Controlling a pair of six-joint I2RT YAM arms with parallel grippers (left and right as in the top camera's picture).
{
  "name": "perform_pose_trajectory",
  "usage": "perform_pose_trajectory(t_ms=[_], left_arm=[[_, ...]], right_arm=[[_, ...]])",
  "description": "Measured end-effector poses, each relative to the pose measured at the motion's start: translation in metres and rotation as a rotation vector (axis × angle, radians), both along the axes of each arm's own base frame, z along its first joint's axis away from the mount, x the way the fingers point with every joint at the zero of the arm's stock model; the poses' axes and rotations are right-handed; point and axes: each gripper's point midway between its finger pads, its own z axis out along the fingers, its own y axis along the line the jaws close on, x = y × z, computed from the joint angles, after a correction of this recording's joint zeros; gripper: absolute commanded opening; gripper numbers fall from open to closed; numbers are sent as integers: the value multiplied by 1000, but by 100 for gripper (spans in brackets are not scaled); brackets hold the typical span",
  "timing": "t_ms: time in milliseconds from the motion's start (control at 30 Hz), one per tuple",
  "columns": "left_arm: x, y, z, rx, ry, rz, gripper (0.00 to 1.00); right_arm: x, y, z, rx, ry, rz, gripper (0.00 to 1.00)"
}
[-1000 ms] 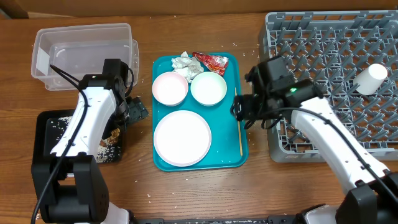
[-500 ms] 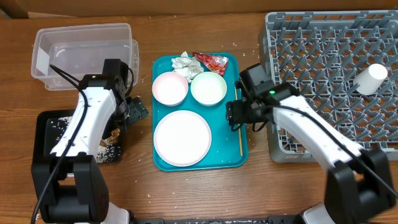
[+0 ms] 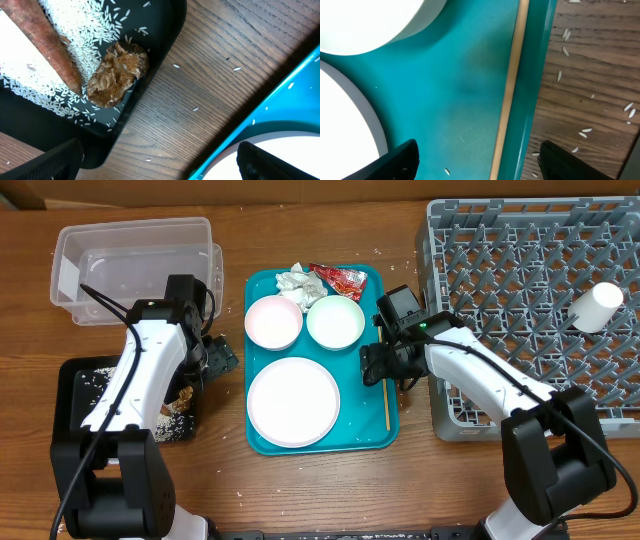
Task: Sort waste into correct bins and load items into the dishwasher
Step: 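Reach the right gripper toward the wooden chopstick on the tray's right edge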
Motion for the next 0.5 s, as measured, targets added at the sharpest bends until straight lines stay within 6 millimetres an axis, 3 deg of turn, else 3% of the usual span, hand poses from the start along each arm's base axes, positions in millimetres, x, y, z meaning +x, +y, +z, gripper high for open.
perform_pose_trajectory(t_ms=[333,500], left_arm=[[0,0,0,0,0,0,100],[0,0,0,0,0,0,100]], right_arm=[[-10,26,0,-29,-31,37,79],[-5,20,0,-69,-58,14,79]])
